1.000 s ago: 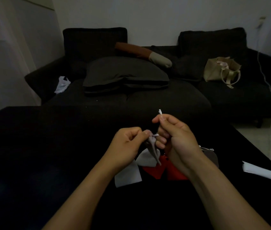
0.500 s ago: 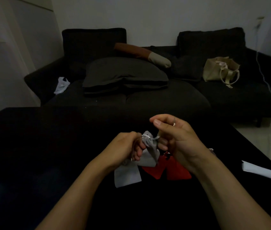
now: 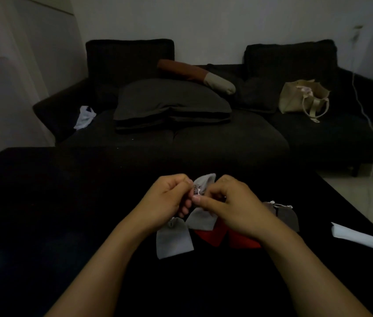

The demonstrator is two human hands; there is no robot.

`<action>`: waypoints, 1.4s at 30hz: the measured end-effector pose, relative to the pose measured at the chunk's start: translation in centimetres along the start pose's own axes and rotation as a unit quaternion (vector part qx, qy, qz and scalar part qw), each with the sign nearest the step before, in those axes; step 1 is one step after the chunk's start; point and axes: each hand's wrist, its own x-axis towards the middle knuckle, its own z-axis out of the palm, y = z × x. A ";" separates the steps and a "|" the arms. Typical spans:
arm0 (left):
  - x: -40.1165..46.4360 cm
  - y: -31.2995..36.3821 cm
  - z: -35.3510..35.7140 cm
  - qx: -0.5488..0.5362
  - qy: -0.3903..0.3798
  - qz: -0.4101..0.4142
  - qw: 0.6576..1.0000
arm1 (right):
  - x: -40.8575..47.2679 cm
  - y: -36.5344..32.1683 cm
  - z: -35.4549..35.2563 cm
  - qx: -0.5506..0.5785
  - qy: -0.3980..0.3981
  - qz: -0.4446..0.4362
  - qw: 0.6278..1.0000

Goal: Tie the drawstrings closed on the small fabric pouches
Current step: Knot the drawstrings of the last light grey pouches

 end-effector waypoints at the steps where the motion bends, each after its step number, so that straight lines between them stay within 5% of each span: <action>1: 0.0 0.0 -0.1 0.009 -0.002 -0.007 1.000 | 0.1 0.0 0.0 0.008 -0.003 -0.003 1.000; 19: 0.4 -0.6 0.6 -0.157 -0.040 -0.057 0.985 | 0.0 -0.5 0.2 0.182 -0.039 0.036 0.982; 29: 0.1 -0.1 1.0 -0.331 -0.075 -0.076 0.938 | 0.1 -1.5 0.8 0.276 -0.006 0.032 0.961; 35: 0.0 0.3 0.8 -0.223 -0.064 -0.124 0.965 | 0.1 -1.5 0.2 0.239 -0.006 0.077 0.968; 38: 0.3 -0.4 0.4 -0.012 0.034 -0.050 0.998 | 0.0 -1.6 -0.7 0.225 -0.059 0.136 0.963; 42: 0.1 -1.0 -0.4 0.137 0.061 0.060 0.987 | -0.2 -1.6 -1.7 0.145 -0.079 0.131 0.978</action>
